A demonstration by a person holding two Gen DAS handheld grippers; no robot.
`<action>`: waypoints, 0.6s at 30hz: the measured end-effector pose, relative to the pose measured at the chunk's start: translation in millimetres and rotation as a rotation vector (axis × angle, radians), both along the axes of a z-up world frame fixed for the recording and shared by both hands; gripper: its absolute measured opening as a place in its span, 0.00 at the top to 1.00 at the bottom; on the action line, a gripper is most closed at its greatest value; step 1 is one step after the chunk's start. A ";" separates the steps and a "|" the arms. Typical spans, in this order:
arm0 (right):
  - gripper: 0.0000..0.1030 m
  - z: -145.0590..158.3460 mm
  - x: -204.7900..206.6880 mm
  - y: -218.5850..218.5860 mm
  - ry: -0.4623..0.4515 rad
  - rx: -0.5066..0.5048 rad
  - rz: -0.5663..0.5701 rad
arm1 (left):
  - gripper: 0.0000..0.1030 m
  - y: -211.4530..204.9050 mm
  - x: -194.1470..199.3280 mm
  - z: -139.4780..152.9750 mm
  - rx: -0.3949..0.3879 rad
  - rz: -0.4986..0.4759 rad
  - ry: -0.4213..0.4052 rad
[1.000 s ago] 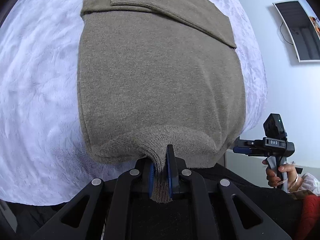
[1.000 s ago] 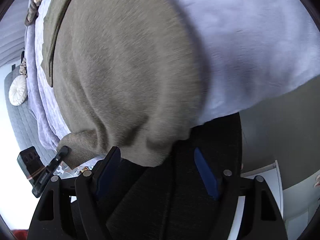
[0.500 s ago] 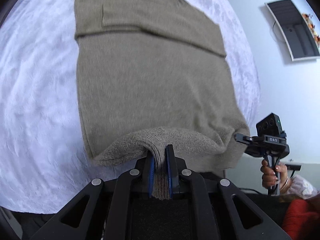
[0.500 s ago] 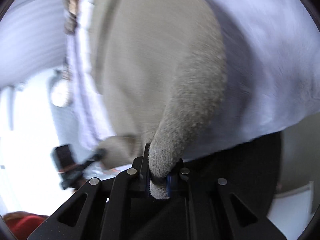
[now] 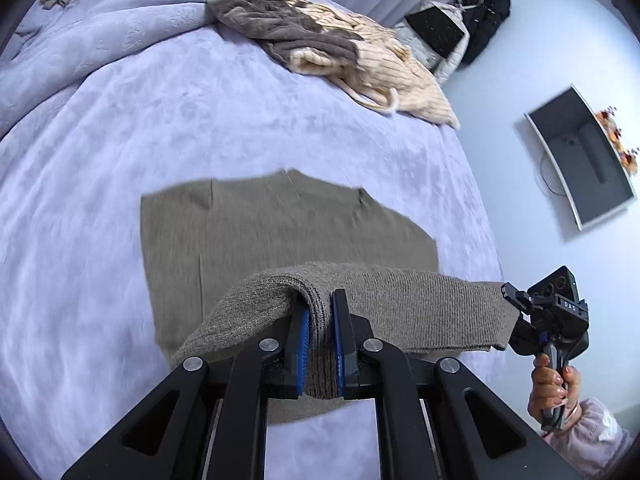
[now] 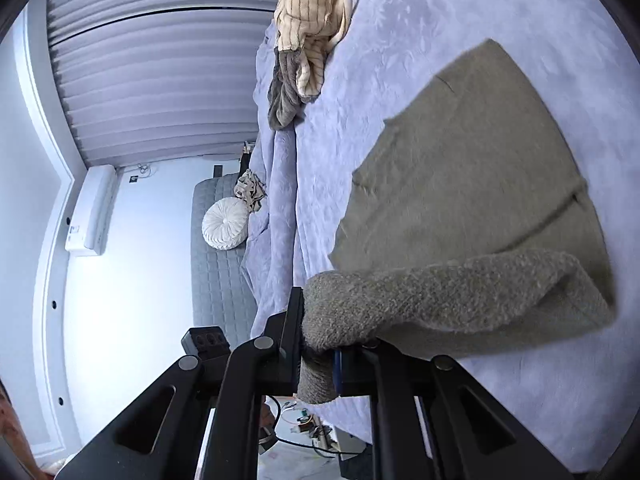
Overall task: Fold small clothes
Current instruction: 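Lift the hem with both grippers and fold it toward the collar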
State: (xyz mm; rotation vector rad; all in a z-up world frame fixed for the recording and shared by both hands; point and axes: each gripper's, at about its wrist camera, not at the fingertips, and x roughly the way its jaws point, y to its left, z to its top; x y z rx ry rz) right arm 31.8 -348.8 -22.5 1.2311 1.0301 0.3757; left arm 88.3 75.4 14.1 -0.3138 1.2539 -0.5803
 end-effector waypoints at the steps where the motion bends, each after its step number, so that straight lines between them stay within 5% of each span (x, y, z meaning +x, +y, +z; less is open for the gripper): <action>1: 0.88 -9.9 18.7 -1.1 0.027 -0.008 -0.001 | 0.89 -5.0 11.6 -7.6 0.015 0.012 -0.001; 6: 0.88 -76.1 74.9 -13.2 0.218 -0.080 -0.007 | 0.89 -27.2 54.6 -65.3 0.147 0.042 0.022; 11: 0.85 -117.5 81.4 -28.5 0.318 -0.048 -0.066 | 0.88 -22.7 65.8 -103.5 0.267 0.090 0.095; 18: 0.72 -75.0 78.3 -31.1 0.212 -0.178 -0.017 | 0.88 10.6 53.6 -70.0 0.311 0.139 0.017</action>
